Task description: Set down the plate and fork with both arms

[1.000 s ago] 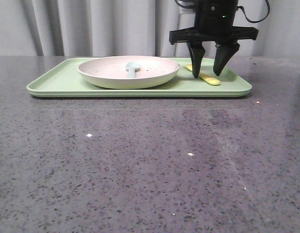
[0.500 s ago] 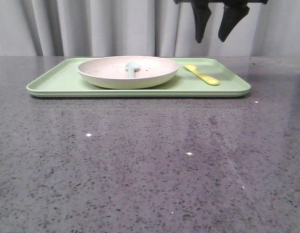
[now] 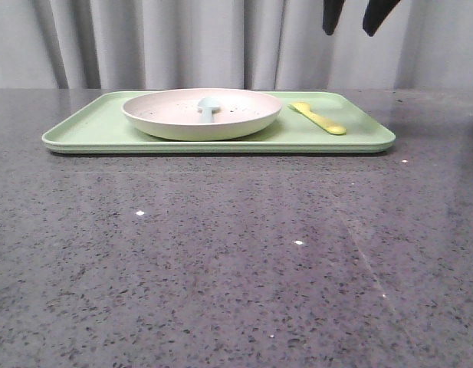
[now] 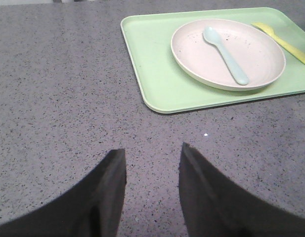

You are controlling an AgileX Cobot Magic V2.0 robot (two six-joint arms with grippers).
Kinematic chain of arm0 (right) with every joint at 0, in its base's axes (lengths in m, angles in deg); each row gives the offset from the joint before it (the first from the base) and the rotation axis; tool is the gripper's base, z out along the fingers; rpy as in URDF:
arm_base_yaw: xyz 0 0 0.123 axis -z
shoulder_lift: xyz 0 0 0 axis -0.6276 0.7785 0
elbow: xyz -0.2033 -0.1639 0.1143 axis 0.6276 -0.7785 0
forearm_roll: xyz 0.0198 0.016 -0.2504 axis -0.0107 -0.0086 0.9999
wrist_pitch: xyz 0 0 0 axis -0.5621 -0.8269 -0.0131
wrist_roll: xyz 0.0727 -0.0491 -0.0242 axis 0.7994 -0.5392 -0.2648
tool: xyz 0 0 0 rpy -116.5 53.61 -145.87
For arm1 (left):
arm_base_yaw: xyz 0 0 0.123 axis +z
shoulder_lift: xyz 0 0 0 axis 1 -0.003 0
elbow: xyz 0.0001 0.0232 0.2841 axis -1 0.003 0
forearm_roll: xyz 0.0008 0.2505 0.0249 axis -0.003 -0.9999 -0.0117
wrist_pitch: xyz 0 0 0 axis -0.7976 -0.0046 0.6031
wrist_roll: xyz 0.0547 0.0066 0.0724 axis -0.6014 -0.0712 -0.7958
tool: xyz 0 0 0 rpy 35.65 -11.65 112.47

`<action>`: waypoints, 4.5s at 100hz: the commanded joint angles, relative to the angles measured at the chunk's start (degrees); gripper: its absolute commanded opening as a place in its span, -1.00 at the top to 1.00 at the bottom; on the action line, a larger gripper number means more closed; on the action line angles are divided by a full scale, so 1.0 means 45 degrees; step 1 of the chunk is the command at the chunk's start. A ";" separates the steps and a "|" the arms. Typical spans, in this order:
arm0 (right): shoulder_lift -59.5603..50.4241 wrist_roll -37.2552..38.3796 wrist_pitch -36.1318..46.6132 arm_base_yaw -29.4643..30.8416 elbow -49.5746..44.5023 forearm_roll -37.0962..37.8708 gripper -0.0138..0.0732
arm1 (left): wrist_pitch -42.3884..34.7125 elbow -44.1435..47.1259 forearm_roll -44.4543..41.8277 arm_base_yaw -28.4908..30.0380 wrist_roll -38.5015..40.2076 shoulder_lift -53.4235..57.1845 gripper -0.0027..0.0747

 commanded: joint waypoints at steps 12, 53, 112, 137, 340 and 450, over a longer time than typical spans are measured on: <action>-0.2523 -0.0128 0.0241 0.0053 -0.2057 0.0103 -0.22 | -0.1136 -0.0370 0.0015 -0.0083 0.0456 -0.0028 0.26; -0.7066 -0.0128 0.3545 0.0053 -0.7516 0.0103 -0.22 | -0.1136 -0.0370 0.0021 -0.0083 0.0456 -0.0028 0.26; -1.2603 -0.0119 0.5562 0.0053 -1.2304 0.0372 0.77 | -0.1141 -0.0370 0.0044 -0.0083 0.0456 -0.0028 0.67; -1.5521 -0.0119 0.5949 0.0053 -1.4027 0.0472 0.84 | -0.1141 -0.0370 0.0044 -0.0083 0.0456 -0.0028 0.98; -2.2306 -0.0119 0.5610 0.0053 -1.6862 0.1201 0.84 | -0.2177 0.1933 0.0193 -0.0083 0.0456 0.3182 0.98; -2.2294 -0.0119 0.5624 0.0053 -1.6862 0.1201 0.84 | -0.8725 0.9334 -0.0612 0.3088 0.0378 0.7824 0.98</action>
